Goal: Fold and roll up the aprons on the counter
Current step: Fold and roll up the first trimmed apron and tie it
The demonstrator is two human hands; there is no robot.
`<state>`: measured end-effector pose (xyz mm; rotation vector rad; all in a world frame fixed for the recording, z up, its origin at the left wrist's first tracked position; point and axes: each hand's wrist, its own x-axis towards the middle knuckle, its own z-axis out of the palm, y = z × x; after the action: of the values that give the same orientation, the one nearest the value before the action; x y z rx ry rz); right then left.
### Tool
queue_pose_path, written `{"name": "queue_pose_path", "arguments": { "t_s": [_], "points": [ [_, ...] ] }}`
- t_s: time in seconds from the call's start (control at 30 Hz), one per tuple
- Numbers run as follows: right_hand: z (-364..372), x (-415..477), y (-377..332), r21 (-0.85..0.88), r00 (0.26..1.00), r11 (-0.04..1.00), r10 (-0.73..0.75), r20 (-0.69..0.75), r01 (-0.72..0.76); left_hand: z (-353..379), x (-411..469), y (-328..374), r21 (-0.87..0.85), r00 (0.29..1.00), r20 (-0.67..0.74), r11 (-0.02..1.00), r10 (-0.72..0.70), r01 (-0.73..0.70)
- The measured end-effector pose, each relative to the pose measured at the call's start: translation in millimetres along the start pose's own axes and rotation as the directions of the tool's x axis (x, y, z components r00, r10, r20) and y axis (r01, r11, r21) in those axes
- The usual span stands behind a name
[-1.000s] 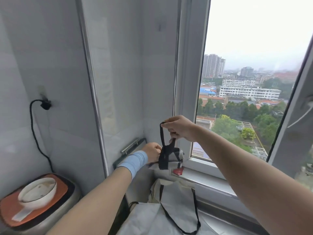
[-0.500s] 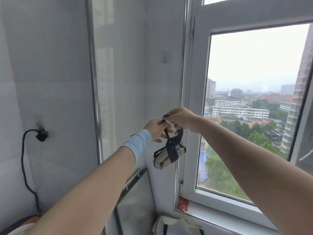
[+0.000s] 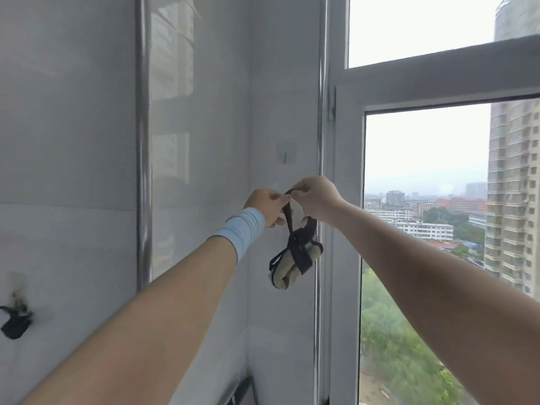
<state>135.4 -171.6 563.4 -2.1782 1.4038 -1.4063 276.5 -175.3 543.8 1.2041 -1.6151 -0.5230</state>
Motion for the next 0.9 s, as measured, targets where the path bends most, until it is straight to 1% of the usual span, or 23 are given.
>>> {"name": "queue_pose_path", "arguments": {
  "t_s": [0.1,0.2,0.23,0.33,0.4,0.5,0.67,0.77,0.83,0.9],
  "points": [
    [-0.3,27.2,-2.3,0.014,0.996,0.999,-0.048,-0.075,0.049,-7.4,27.9,8.2,0.061,0.997,-0.055,0.997,0.055,-0.051],
    [0.9,53.0,-7.3,-0.058,0.982,0.991,-0.127,-0.143,0.120,-14.5,50.4,14.8,0.104,0.988,-0.119,0.991,0.101,-0.089],
    [1.3,60.6,-9.5,-0.058,0.975,0.988,-0.148,-0.168,0.140,-16.8,56.3,17.6,0.116,0.983,-0.141,0.988,0.116,-0.100],
    [1.6,79.0,-15.8,-0.001,0.953,0.982,-0.185,-0.241,0.190,-22.5,71.4,26.5,0.152,0.963,-0.210,0.979,0.169,-0.139],
    [2.7,90.0,-18.1,-0.001,0.940,0.980,-0.192,-0.281,0.200,-24.3,80.1,31.2,0.164,0.959,-0.231,0.978,0.164,-0.128],
    [5.8,103.1,-17.5,0.042,0.933,0.985,-0.147,-0.327,0.170,-26.0,91.4,34.1,0.218,0.963,-0.236,0.973,0.129,-0.077],
    [8.1,112.7,-15.4,-0.058,0.923,0.993,-0.113,-0.369,0.099,-20.6,100.8,34.7,0.275,0.987,-0.151,0.961,0.049,-0.006],
    [10.3,112.6,-12.3,-0.079,0.925,0.995,-0.092,-0.369,0.067,-15.0,94.0,24.8,0.270,0.991,-0.123,0.963,0.050,-0.015],
    [9.7,109.6,-8.5,-0.089,0.925,0.994,-0.089,-0.369,0.060,-10.0,82.4,14.3,0.258,0.997,-0.057,0.965,0.054,-0.037],
    [8.3,103.2,-5.4,-0.081,0.932,0.995,-0.088,-0.352,0.064,-3.6,63.6,3.7,0.242,0.999,0.043,0.969,0.031,-0.041]
  ]
}}
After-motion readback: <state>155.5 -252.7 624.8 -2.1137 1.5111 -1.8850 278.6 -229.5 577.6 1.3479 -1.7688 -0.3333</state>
